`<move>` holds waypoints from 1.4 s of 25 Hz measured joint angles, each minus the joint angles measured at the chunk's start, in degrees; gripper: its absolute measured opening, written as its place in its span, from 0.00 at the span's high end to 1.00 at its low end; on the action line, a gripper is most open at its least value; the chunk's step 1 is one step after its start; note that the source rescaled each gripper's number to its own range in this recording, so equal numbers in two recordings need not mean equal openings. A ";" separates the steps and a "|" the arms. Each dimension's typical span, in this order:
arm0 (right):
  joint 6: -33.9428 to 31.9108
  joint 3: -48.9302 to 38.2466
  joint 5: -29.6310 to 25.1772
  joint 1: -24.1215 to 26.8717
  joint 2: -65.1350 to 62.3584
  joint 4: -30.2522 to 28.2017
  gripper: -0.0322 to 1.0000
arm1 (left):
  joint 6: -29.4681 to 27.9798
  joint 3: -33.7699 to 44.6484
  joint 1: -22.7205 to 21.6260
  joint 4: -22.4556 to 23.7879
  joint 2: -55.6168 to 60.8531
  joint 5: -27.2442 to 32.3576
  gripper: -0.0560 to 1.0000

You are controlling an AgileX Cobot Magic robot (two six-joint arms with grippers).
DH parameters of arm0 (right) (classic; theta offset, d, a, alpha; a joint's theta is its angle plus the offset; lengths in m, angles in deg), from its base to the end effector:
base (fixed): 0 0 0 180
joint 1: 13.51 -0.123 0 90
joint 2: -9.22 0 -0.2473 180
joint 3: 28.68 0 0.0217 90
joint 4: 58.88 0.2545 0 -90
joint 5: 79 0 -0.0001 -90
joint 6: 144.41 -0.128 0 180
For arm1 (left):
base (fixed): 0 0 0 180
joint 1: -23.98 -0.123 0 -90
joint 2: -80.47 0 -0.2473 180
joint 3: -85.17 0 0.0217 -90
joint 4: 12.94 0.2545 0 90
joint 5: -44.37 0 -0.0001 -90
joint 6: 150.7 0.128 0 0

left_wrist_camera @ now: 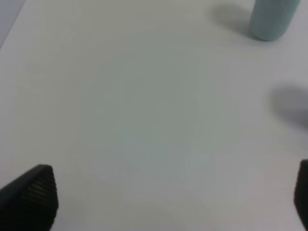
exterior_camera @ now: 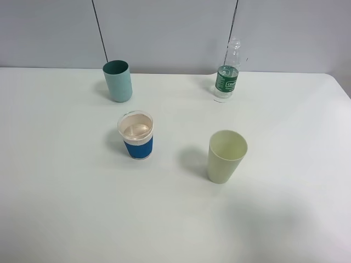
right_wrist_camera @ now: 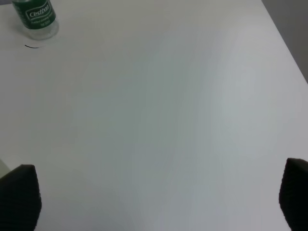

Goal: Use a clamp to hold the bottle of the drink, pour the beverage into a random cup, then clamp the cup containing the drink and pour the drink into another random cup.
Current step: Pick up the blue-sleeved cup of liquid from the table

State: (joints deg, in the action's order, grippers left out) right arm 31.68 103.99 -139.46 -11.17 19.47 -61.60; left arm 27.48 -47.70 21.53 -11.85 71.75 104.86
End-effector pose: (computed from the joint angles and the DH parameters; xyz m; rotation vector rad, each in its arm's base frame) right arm 0.0724 -0.0083 0.2616 0.1137 2.0563 -0.0401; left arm 0.0685 0.0051 0.2645 -0.0766 2.0291 0.0296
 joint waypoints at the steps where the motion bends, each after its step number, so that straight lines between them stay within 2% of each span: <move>1: 0.00 0.00 0.00 0.00 0.00 0.00 0.00 | 0.00 0.00 0.00 0.00 0.00 0.00 0.00; 35: 0.00 0.00 0.00 0.00 0.00 0.02 0.00 | 0.18 0.00 0.00 0.00 0.00 0.00 0.00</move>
State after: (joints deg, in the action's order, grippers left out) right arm 31.68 103.99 -139.46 -11.17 19.47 -61.58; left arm 27.65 -47.70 21.53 -11.85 71.75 104.86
